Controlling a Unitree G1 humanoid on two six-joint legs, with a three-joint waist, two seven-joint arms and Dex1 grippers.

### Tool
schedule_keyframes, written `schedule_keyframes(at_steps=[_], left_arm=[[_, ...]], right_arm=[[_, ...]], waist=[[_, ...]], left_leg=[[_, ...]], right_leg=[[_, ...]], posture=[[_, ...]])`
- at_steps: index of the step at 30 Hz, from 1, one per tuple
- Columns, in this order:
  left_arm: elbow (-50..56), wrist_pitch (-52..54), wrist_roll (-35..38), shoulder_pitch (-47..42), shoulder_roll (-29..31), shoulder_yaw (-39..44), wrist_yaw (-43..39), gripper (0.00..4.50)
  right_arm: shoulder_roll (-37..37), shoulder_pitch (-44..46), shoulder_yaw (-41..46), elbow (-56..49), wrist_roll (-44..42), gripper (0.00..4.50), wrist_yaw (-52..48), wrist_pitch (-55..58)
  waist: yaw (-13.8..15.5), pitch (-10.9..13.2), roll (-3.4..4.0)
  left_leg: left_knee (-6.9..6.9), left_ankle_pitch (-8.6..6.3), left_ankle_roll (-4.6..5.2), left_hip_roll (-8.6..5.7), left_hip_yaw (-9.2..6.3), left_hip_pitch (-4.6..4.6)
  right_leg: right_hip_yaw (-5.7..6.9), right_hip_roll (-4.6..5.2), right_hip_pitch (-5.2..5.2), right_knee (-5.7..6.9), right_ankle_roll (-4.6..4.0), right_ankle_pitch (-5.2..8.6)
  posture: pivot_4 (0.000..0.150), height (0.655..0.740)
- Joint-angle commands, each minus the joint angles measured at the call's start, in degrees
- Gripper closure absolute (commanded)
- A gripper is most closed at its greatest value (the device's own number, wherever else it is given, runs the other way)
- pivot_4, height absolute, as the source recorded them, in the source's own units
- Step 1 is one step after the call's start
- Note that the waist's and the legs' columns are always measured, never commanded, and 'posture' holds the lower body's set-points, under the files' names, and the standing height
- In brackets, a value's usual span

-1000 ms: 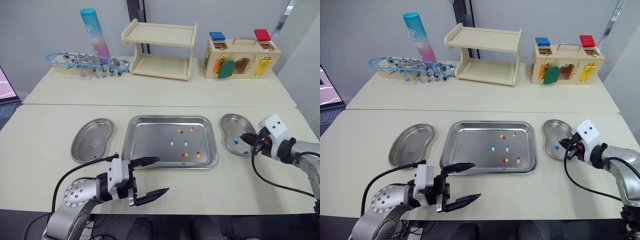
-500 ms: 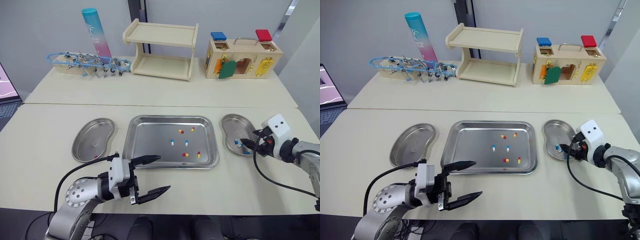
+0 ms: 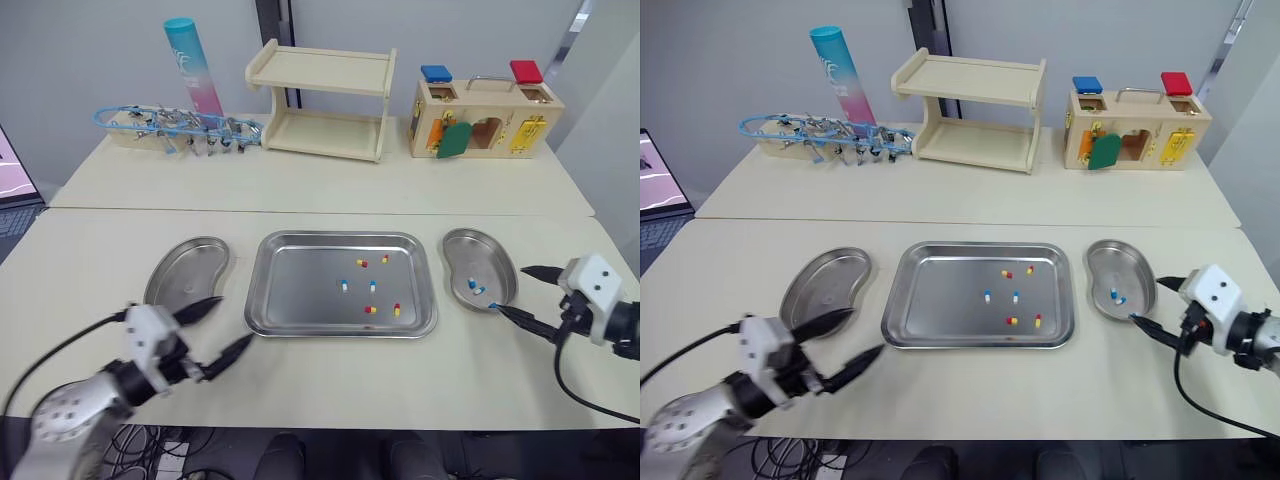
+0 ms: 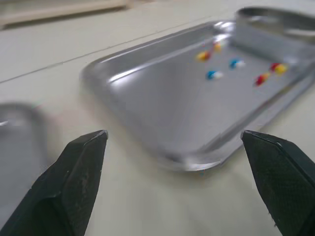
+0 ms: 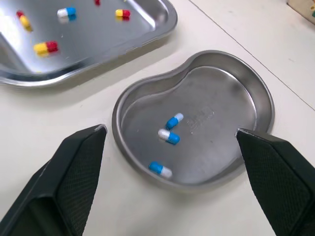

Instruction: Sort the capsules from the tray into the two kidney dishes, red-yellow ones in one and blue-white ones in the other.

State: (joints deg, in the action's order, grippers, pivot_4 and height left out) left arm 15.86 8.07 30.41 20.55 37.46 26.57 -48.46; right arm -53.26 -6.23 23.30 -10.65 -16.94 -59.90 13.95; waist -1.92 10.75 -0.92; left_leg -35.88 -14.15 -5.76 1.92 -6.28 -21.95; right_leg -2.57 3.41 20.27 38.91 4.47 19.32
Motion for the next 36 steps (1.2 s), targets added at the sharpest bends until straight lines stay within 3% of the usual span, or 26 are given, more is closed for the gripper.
schedule_keyframes(at_steps=[1,9,15,23,30,36], left_arm=[[-9.5,-2.4,0.3,1.1,4.1,11.4,-1.9,0.00],[-31.4,-4.6,-1.1,3.1,11.1,19.9,-8.9,0.00],[-33.8,-5.2,-1.8,1.3,12.8,20.0,-9.3,0.00],[-28.9,-4.1,-1.6,1.6,12.4,19.8,-9.8,0.00],[-16.9,0.2,1.0,3.9,10.8,17.0,-12.9,0.00],[1.7,6.5,5.0,0.0,6.8,5.7,-10.0,0.00]], right_arm=[[-2.5,-2.6,4.4,4.1,0.3,0.07,-4.2,-6.4],[-6.7,-5.8,5.2,13.4,0.4,0.07,-10.2,-11.2],[-8.0,-4.8,4.3,14.0,-1.6,0.07,-13.9,-10.5],[-7.0,-5.1,3.4,14.1,-0.8,0.07,-14.2,-11.1],[-6.3,-5.2,3.5,12.6,-1.6,0.07,-13.2,-10.9],[-4.2,-7.0,3.7,5.2,-3.0,0.07,-11.3,-8.0]], waist=[[0.0,0.0,-0.06],[-0.1,0.0,-0.07],[-0.1,0.0,-0.08],[-0.1,0.0,-0.08],[0.0,0.0,-0.08],[0.1,0.0,-0.08]], left_leg=[[0.00,0.00,0.00,0.00,0.00,0.01],[0.06,0.00,0.00,0.00,0.06,0.04],[0.06,0.00,-0.01,0.01,0.05,0.05],[0.06,0.00,-0.01,0.01,0.05,0.04],[0.06,0.00,-0.02,0.02,0.06,0.05],[0.00,0.00,-0.03,0.02,0.08,0.02]], right_leg=[[0.01,0.00,-0.01,0.00,0.00,0.00],[-0.02,0.01,0.00,-0.02,-0.02,0.01],[0.00,0.01,-0.04,-0.01,-0.02,0.01],[0.00,0.02,-0.03,-0.02,-0.01,0.01],[0.00,0.02,-0.05,-0.01,-0.01,0.01],[-0.01,0.05,-0.10,-0.01,0.01,0.00]], posture=[[0.150,0.7400],[0.150,0.7400],[0.150,0.7400],[0.150,0.7400],[0.150,0.7400],[0.150,0.7400]])
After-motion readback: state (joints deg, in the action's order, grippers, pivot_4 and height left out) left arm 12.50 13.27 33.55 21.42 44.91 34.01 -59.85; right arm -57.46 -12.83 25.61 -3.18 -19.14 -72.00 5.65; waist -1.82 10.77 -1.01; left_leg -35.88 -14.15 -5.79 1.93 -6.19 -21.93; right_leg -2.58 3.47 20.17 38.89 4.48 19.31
